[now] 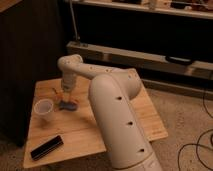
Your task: Place the pepper on the white sponge
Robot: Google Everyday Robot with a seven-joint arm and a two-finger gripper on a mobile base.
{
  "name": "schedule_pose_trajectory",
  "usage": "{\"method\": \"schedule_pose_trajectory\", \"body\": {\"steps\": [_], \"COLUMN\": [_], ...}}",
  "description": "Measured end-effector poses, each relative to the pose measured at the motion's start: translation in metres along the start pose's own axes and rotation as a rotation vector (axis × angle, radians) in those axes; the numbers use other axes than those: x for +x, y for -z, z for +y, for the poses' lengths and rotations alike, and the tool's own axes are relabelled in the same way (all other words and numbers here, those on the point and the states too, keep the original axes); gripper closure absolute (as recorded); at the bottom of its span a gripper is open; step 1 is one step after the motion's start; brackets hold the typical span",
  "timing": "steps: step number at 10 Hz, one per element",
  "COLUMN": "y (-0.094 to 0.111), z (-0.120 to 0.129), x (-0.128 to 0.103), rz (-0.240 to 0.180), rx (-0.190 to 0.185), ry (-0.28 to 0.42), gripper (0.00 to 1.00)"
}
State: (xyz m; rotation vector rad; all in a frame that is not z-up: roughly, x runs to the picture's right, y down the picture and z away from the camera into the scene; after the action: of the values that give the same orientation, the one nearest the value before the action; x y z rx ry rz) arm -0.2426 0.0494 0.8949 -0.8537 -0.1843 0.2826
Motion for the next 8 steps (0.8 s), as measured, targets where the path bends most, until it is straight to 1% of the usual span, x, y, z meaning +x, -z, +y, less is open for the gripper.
{"method": "schedule_pose_trajectory", "body": {"steps": [5,8], "y": [0.0002,-0.0045], "z": [0.0046,0.0057], "x": [-0.0023,-0.0007], "rz": [0.032,0.05], "rx": [-0.007,-0.012], "ry": [0.032,0.041], "gripper": [1.0,1.0]}}
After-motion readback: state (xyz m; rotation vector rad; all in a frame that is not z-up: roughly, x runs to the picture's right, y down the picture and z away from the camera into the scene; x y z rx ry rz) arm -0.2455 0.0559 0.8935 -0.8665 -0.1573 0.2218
